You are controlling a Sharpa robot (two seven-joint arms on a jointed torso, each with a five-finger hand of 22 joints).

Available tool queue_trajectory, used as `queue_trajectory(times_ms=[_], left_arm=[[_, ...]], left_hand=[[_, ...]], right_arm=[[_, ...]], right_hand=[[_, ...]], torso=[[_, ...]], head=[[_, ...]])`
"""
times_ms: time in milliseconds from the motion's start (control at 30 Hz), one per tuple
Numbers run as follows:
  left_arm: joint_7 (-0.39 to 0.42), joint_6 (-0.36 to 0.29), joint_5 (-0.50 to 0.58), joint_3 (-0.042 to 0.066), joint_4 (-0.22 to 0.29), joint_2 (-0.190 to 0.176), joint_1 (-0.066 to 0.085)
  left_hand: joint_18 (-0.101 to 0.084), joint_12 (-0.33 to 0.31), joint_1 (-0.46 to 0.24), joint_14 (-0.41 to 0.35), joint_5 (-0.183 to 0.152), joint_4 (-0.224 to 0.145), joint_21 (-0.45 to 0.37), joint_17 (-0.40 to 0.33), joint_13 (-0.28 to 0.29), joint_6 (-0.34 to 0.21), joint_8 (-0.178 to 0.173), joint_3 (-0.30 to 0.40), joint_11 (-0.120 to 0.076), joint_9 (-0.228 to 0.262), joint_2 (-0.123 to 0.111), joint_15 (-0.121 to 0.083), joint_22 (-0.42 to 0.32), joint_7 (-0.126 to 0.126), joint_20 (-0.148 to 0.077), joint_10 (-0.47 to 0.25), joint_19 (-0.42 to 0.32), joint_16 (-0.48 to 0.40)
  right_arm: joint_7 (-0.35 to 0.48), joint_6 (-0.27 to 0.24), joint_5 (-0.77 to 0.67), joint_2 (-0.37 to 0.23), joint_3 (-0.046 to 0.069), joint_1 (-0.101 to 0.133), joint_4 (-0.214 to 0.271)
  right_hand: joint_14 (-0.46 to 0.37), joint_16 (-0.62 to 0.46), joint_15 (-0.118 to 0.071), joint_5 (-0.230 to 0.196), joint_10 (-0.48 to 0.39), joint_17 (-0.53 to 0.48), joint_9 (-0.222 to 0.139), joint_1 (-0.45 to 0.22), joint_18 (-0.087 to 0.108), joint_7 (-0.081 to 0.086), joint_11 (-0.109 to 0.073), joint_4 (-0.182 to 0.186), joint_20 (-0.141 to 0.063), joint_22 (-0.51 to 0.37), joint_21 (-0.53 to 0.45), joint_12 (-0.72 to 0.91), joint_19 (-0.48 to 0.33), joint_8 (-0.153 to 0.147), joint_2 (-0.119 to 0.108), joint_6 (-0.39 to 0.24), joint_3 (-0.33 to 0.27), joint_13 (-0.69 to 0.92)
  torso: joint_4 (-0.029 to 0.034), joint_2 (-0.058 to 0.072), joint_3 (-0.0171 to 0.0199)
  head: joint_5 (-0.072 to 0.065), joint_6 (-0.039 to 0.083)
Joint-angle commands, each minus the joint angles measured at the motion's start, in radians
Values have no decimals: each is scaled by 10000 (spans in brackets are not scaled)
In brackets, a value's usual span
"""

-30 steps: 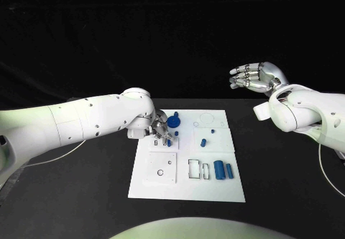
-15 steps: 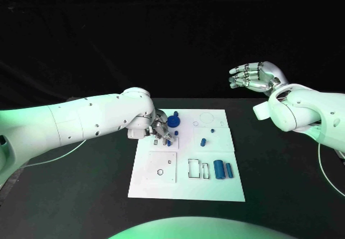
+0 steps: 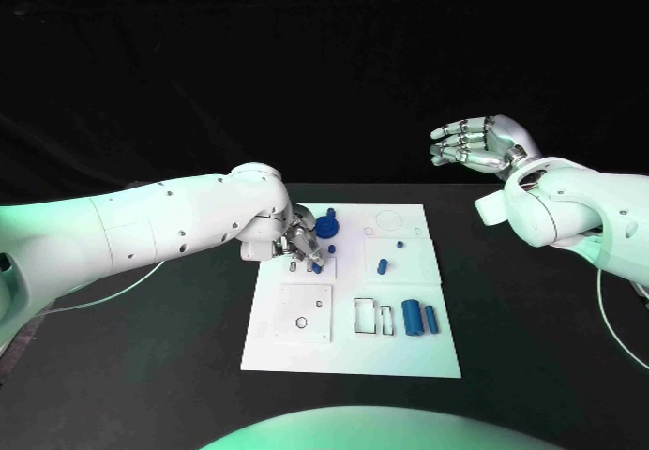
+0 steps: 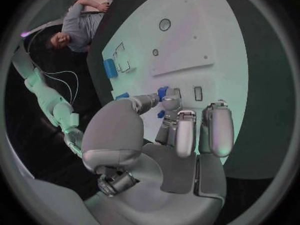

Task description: Assemble the parts on the task board

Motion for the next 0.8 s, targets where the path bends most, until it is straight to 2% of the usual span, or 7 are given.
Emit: queue_trajectory(times_ms=[33,400,433,500,633,733,800], left_arm=[[106,-23,335,3,-11,24,-3],[140,-96,600,2,-45,3,-6],[150,-149,657,2,-45,-3,-7],[182,-340,813,1,-40,-26,-6],[263,-895,1151,1,17,-119,-6],[330,-1389,1376,1,110,-229,-5],[371,-1709,1471,1,191,-309,-5]], left_hand=[[-68,-49,108,1026,111,-196,69,2553,-19,-38,77,240,-30,89,-9,-37,16,-5,-19,47,80,33],[-69,-84,-121,1028,1015,-635,72,2558,-32,-58,119,582,-19,264,-140,-27,37,12,-10,59,78,36],[-68,-82,-117,1027,1228,-711,72,2555,-26,-53,131,608,-23,289,-167,-33,39,7,-13,61,77,34],[-71,-20,37,1051,2381,-1068,88,2619,54,37,251,766,-58,408,-294,-79,68,-9,-35,118,89,90],[-85,93,136,1016,3558,-1462,130,2523,168,200,511,868,-119,697,-330,-123,138,-74,-39,358,117,6],[-91,205,81,1003,4258,-1570,159,2484,284,308,612,908,-165,830,-422,-165,182,-121,-68,552,136,-27],[-99,197,65,1013,4399,-1596,184,2512,280,337,630,914,-180,862,-449,-177,227,-134,-73,573,153,-3]], right_arm=[[72,111,-130,9,0,-9,-3],[73,125,-138,-4,-3,-18,34],[74,124,-138,-6,-3,-19,38],[77,119,-138,-12,-3,-20,48],[84,105,-139,-32,-4,-21,61],[87,95,-139,-44,-4,-21,56],[89,92,-139,-49,-5,-22,51]], right_hand=[[-11,-43,47,44,-32,-12,-15,-68,102,657,5,14,14,-10,-46,47,-88,-59,1,-75,-71,-9],[-9,-50,49,48,-32,-15,-20,-75,102,658,6,14,19,-31,-72,57,-107,-55,2,-72,-80,-26],[-9,-50,49,48,-32,-15,-20,-75,102,658,6,14,19,-31,-72,57,-107,-55,2,-72,-80,-26],[-7,-54,51,48,-33,-17,-22,-83,103,659,8,18,21,-43,-85,62,-116,-53,2,-71,-88,-36],[-6,-60,53,46,-35,-19,-26,-98,104,660,10,24,25,-59,-102,68,-126,-52,-1,-72,-102,-50],[-6,-67,56,41,-39,-22,-31,-115,106,662,12,31,29,-76,-120,75,-133,-51,-5,-74,-119,-66],[-6,-67,56,41,-39,-22,-31,-115,106,662,12,31,29,-76,-120,75,-133,-51,-5,-74,-119,-66]], torso=[[-5,-5,-4],[1,-4,5],[1,-4,5],[5,-9,7],[12,-18,6],[15,-18,5],[14,-19,4]], head=[[6,-15],[10,-32],[10,-32],[18,-26],[21,-27],[30,-28],[31,-27]])
